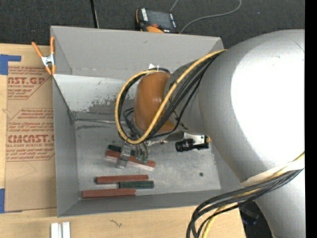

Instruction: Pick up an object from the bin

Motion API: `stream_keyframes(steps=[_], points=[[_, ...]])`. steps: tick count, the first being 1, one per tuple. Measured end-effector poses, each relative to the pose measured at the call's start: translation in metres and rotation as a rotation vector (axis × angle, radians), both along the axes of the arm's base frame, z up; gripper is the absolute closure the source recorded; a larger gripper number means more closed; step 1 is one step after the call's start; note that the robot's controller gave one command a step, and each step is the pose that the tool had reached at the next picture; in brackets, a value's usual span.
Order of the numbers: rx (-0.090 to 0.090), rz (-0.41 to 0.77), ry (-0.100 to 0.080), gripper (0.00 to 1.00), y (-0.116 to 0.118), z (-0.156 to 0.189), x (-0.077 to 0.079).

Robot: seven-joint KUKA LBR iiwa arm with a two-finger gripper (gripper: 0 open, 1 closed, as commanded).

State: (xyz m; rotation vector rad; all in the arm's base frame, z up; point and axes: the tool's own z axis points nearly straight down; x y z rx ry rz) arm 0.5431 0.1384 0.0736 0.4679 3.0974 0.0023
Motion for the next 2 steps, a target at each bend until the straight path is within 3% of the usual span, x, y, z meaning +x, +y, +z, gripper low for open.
stream_keyframes(steps=[1, 2], points=[[-0.001, 0.005, 0.001, 1.0, 0.005, 0.0, 0.002], [0.003, 0.068, -0.001, 1.0, 0.033, 0.138, 0.014]])
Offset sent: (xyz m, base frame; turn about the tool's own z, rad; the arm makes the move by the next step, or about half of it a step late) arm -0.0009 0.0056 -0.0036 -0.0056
